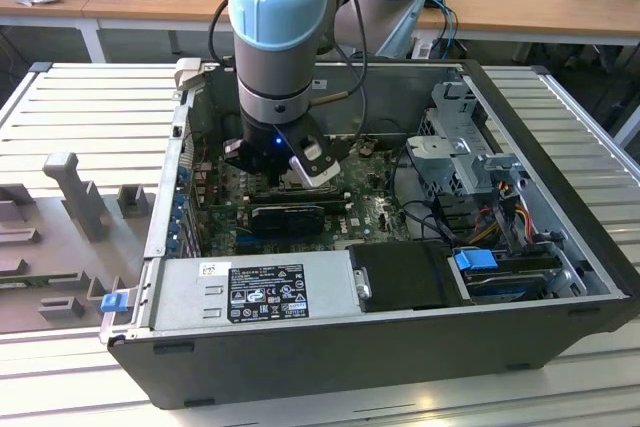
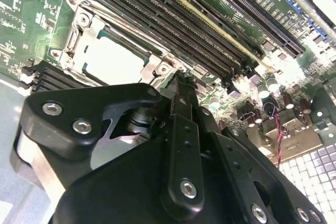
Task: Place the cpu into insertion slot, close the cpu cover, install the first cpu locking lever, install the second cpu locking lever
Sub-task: 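Install the second cpu locking lever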
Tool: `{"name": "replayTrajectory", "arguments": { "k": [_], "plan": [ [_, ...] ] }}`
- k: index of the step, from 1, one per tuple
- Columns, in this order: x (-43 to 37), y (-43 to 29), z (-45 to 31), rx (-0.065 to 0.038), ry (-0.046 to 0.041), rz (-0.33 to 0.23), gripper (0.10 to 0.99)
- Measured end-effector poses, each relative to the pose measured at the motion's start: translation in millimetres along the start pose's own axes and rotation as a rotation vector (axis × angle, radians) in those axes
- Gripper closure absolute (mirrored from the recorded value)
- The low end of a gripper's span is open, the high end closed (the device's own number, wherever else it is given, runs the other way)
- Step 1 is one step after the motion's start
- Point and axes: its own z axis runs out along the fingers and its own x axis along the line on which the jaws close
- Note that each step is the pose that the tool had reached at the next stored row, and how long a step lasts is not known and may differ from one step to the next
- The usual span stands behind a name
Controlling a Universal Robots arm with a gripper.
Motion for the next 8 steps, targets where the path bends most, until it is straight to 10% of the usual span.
{"name": "replayTrajectory", "arguments": {
  "k": [8],
  "plan": [
    [0.0, 1.0, -3.7, 0.000, 0.0002, 0.000, 0.980]
  ]
}}
